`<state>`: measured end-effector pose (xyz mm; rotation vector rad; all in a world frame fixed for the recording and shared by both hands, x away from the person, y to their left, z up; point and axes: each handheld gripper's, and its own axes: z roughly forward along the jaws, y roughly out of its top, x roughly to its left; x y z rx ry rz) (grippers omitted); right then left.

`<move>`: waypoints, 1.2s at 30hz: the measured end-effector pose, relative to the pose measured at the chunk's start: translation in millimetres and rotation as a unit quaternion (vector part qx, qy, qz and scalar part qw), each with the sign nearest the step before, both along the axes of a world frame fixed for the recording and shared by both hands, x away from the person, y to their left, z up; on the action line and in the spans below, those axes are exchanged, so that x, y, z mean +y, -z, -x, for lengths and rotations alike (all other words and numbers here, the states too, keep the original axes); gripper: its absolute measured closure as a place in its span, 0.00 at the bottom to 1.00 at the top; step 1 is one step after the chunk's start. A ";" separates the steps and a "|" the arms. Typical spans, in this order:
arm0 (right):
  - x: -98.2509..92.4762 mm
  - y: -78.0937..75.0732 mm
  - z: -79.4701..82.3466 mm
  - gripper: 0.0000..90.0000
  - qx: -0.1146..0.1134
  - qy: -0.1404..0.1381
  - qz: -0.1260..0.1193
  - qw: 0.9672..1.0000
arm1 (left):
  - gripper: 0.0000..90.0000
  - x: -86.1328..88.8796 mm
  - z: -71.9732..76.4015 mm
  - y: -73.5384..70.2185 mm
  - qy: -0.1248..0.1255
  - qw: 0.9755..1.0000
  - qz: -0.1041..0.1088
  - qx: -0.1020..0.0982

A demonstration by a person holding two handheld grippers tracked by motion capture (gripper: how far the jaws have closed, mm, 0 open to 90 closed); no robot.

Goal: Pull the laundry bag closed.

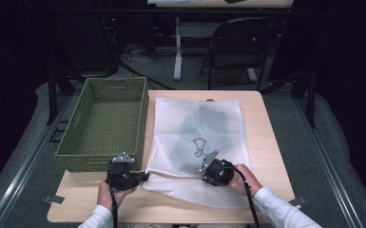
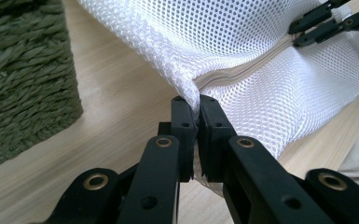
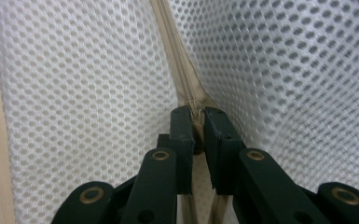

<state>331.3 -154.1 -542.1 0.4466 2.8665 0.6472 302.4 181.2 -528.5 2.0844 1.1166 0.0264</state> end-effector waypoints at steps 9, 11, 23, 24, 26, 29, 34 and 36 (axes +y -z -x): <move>-21.5 -0.7 -0.7 0.92 0.002 0.018 0.012 1.000 | 0.96 2.7 1.1 -0.6 -0.001 1.000 -0.001 0.004; -25.8 0.4 -0.8 0.92 0.003 0.019 0.015 1.000 | 0.95 1.9 1.0 -0.6 0.002 1.000 -0.005 0.002; -53.6 -1.3 -1.8 0.91 0.016 0.047 0.019 0.999 | 0.95 -1.3 2.3 -0.5 0.009 1.000 -0.008 0.008; -55.4 -1.7 -1.9 0.91 0.016 0.049 0.018 0.999 | 0.95 -0.9 2.0 -0.4 0.011 1.000 -0.009 0.009; -59.4 -1.4 -2.4 0.91 0.016 0.048 0.018 0.999 | 0.95 -1.0 2.1 -0.4 0.011 1.000 -0.010 0.010; -64.2 -0.3 -4.0 0.91 0.017 0.053 0.022 0.998 | 0.95 -2.0 2.3 -0.5 0.015 1.000 -0.014 0.012; -69.8 -0.6 -5.2 0.91 0.021 0.057 0.020 0.998 | 0.95 -1.8 0.5 -0.2 0.022 0.999 -0.014 0.019; -72.3 -1.9 -7.2 0.91 0.024 0.059 0.013 0.998 | 0.95 -1.8 -0.2 0.4 0.023 0.999 -0.013 0.022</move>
